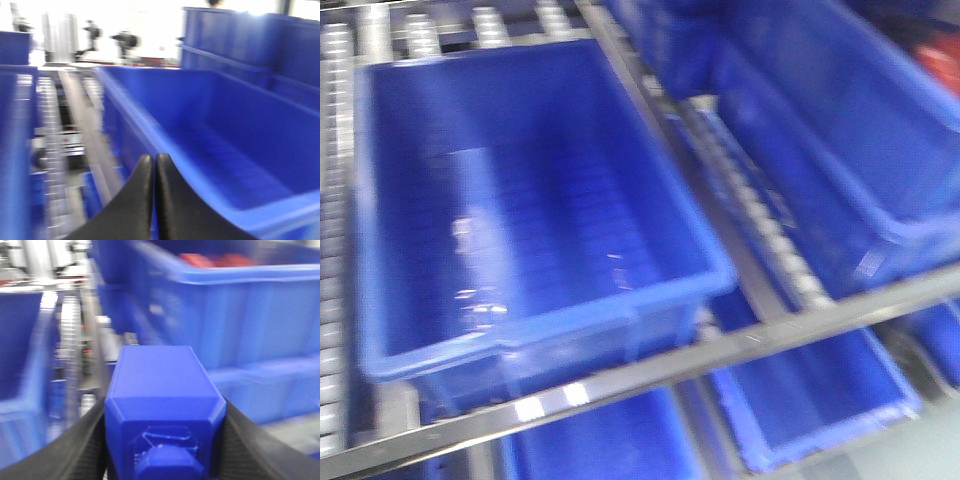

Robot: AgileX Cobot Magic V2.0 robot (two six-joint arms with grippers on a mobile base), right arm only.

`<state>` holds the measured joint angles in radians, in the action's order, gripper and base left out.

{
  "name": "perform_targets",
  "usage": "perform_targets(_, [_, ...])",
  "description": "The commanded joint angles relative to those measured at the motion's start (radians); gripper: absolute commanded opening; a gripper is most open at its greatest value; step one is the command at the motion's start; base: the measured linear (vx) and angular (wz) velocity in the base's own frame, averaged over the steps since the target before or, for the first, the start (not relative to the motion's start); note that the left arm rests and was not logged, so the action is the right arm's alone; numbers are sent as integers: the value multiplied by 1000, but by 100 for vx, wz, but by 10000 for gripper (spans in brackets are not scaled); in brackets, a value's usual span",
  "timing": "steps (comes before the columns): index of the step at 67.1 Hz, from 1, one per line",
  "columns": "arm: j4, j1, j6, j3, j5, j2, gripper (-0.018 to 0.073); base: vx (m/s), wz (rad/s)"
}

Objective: Pour parts from conveyor to right shelf

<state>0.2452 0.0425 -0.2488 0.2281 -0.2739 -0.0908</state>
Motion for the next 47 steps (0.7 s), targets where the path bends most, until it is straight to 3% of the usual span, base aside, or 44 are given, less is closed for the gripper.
perform_targets(1, [1,5,-7,27,80,-12,-1,14,81])
perform_targets(23, [1,5,-7,27,80,-12,-1,13,60])
perform_targets(47, [1,5,-7,27,80,-12,-1,11,17])
